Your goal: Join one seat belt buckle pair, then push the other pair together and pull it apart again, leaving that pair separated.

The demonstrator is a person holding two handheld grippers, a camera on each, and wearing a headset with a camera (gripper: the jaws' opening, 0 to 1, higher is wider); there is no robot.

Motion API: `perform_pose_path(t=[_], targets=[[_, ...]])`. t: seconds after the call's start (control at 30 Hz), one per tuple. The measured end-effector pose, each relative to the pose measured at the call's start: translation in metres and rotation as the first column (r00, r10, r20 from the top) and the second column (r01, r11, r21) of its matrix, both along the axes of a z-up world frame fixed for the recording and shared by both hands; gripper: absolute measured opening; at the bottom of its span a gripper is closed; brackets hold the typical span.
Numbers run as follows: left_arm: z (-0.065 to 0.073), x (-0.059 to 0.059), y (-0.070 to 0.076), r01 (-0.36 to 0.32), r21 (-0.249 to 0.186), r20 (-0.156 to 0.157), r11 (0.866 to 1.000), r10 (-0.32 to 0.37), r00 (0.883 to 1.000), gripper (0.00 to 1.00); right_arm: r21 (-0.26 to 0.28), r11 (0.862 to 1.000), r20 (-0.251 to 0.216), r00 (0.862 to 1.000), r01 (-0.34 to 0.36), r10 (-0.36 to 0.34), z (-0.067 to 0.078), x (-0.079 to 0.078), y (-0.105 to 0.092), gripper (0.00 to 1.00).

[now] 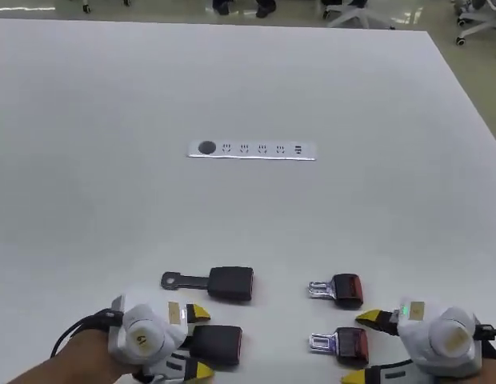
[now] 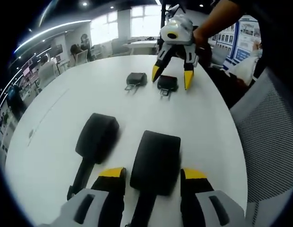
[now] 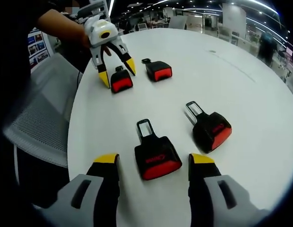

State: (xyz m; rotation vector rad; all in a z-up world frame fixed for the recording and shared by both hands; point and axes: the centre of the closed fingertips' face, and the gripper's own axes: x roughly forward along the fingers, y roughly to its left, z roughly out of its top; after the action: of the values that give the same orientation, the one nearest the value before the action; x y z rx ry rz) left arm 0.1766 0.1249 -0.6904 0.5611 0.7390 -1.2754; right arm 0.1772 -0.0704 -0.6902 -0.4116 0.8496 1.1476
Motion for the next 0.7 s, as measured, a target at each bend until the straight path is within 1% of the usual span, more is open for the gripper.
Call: perform_pose_path(t=[0.1,0.13,0.2,0.23,0.27,0.3,0.33,0.37,0.4,0.57,0.63,0.67,0.7], targets=[[0.0,0.001,-0.002,0.015,-0.001,0.001,1.0,-0.015,1.0,0.46,-0.009,0.999,-0.001,0.999,-0.034,0.034,-0.001,0.0,0.001,0.52],[0.0,0.001,-0.002,0.021,-0.002,0.002,1.0,-0.021,1.0,0.45,-0.018,0.999,0.005,0.999,-0.051,0.051,-0.002,0.0,0.001,0.5],[0.0,0.001,-0.003,0.036,-0.004,0.002,0.999,-0.036,0.999,0.4,-0.021,0.998,0.005,0.998,-0.063,0.063,-0.002,0.0,0.0,0.45],[-0.001,0.004,-0.002,0.033,0.0,0.012,0.999,-0.033,0.999,0.38,-0.022,0.998,0.002,0.998,-0.066,0.066,-0.004,0.0,-0.001,0.43],[-0.004,0.004,-0.002,0.026,0.003,0.001,1.0,-0.026,1.0,0.38,-0.033,0.997,0.002,0.997,-0.071,0.071,-0.004,0.0,-0.002,0.41],[-0.005,0.004,-0.002,0.037,0.005,0.008,0.999,-0.037,0.999,0.38,-0.04,0.996,0.004,0.997,-0.074,0.074,-0.003,0.0,-0.003,0.37],[-0.006,0.004,-0.001,0.034,0.005,0.008,0.999,-0.034,0.999,0.38,-0.046,0.996,0.004,0.997,-0.08,0.081,-0.003,0.001,-0.004,0.34],[-0.006,0.004,-0.001,0.031,0.004,0.009,1.0,-0.031,0.999,0.38,-0.049,0.995,0.005,0.996,-0.092,0.092,-0.004,0.0,-0.005,0.34],[-0.006,0.004,-0.001,0.03,0.002,0.009,1.0,-0.03,1.0,0.37,-0.052,0.993,0.017,0.994,-0.107,0.108,-0.003,0.0,-0.005,0.33],[-0.007,0.003,-0.002,0.034,0.006,0.007,0.999,-0.034,0.999,0.36,-0.081,0.987,0.009,0.991,-0.136,0.137,0.003,-0.003,0.001,0.33],[-0.005,0.002,-0.004,0.037,0.014,0.007,0.999,-0.037,0.999,0.36,-0.103,0.979,-0.002,0.984,-0.178,0.179,0.003,-0.007,-0.001,0.33],[-0.005,0.001,-0.005,0.041,0.017,0.007,0.999,-0.041,0.999,0.36,-0.123,0.967,-0.01,0.975,-0.222,0.223,0.003,-0.01,-0.002,0.33],[-0.004,0.001,-0.006,0.045,0.022,0.006,0.999,-0.045,0.999,0.36,-0.135,0.959,-0.012,0.968,-0.249,0.25,0.003,-0.013,-0.002,0.33]])
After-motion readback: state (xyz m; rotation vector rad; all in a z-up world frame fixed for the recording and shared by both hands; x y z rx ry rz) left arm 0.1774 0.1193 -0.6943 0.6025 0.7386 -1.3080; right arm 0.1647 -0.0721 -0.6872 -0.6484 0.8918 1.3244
